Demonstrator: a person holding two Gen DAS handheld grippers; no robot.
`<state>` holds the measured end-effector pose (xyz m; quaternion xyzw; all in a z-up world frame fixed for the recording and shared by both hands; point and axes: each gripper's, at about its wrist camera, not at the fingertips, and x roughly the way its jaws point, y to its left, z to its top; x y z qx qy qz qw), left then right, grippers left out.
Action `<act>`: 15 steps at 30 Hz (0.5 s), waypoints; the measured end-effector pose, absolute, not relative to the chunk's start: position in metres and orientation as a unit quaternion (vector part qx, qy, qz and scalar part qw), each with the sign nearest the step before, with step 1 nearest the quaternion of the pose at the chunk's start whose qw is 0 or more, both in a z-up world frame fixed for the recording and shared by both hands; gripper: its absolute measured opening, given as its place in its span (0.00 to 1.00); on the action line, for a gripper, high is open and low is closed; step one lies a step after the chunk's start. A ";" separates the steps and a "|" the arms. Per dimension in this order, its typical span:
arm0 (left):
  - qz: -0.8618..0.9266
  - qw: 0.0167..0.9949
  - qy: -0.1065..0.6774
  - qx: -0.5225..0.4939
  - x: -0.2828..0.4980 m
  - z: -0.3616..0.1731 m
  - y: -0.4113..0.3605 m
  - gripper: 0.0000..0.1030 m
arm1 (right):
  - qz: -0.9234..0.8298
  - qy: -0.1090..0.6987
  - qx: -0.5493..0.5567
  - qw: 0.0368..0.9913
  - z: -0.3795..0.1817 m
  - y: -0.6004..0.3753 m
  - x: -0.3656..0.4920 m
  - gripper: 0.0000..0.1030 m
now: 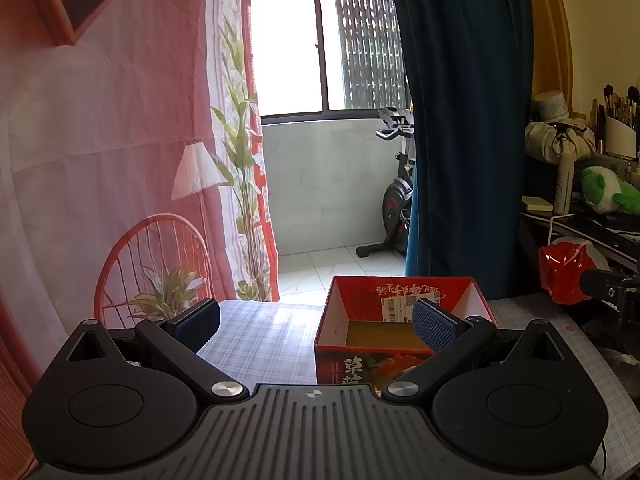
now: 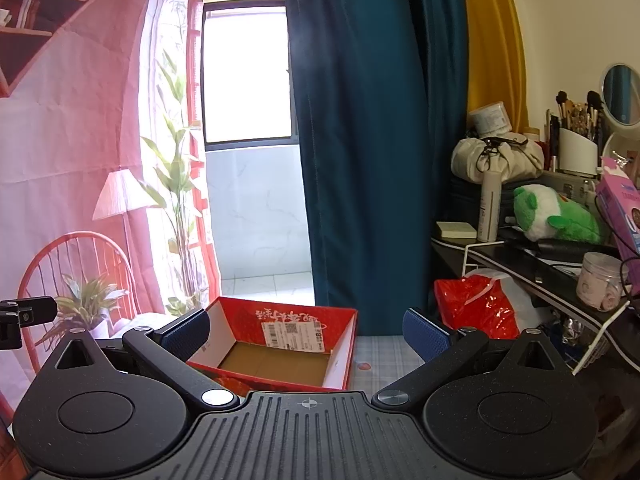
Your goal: Organize soft objects
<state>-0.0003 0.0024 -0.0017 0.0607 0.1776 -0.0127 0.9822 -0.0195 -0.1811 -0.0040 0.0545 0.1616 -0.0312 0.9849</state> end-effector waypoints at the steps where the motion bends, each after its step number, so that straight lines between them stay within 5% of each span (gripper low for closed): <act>1: -0.013 0.982 0.178 0.060 -0.001 -0.002 0.002 1.00 | -0.031 0.162 0.055 0.985 -0.004 -0.181 -0.019 1.00; 15: -0.016 0.982 0.179 0.063 0.000 -0.003 0.002 1.00 | -0.032 0.162 0.057 0.985 -0.005 -0.181 -0.020 1.00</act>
